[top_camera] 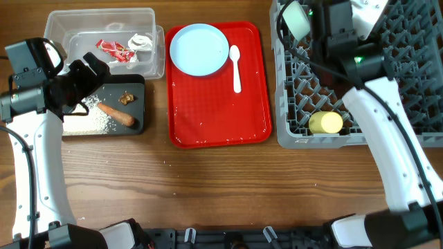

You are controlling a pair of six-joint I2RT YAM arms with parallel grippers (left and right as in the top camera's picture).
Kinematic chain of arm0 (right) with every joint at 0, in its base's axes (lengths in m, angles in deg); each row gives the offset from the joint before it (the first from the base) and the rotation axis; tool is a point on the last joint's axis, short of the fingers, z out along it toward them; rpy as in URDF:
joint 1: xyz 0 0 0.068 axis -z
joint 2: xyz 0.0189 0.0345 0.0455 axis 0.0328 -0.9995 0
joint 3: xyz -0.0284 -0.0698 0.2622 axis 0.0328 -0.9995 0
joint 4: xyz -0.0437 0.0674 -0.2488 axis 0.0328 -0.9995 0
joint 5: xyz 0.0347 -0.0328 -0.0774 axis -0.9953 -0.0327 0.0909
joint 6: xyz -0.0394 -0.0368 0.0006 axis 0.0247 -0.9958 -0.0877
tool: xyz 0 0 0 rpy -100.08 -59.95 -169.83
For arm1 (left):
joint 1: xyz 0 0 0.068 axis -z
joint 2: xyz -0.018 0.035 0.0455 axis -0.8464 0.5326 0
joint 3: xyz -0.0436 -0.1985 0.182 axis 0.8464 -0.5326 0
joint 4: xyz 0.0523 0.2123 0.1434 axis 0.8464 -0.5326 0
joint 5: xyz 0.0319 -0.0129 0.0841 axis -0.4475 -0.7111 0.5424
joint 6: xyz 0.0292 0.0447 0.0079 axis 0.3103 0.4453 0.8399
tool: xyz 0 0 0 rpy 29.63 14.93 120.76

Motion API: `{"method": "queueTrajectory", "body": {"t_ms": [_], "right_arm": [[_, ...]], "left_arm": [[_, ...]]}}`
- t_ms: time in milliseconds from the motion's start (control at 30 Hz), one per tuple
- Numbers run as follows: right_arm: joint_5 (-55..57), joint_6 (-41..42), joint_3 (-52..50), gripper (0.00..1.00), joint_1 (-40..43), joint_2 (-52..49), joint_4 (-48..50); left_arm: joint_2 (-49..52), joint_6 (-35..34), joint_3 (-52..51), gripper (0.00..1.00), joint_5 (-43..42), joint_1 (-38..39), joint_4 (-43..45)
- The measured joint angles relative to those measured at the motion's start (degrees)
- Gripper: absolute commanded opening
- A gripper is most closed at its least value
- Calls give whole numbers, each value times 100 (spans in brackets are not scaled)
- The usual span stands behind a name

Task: Sort waste into correct bins and load items into the dishwasher rack
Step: 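Lift the blue bowl with the right gripper toward the rack, then lower the blue bowl into the rack with the right gripper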

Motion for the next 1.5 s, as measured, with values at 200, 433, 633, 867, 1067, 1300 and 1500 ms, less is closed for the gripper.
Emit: {"method": "queueTrajectory", "body": {"t_ms": [200, 433, 633, 867, 1067, 1300, 1500], "right_arm": [[748, -2227, -22, 4, 361, -986, 1285], [905, -3862, -24, 4, 140, -2000, 1703], [1058, -4098, -52, 4, -127, -2398, 1635], [1239, -4087, -90, 4, -317, -2422, 1482], [2155, -4076, -127, 4, -313, -2463, 1908], [2306, -3928, -129, 4, -413, -2643, 1373], [2367, -3676, -129, 24, -520, -2796, 1314]], "left_arm": [[0, 0, 0, 100, 0, 0, 2], [0, 0, 0, 100, 0, 0, -2], [0, 0, 0, 100, 0, 0, -2], [0, 0, 0, 100, 0, 0, -2], [0, 0, 0, 100, 0, 0, 0], [0, 0, 0, 100, 0, 0, -2], [0, 0, 0, 100, 0, 0, 0]]}}
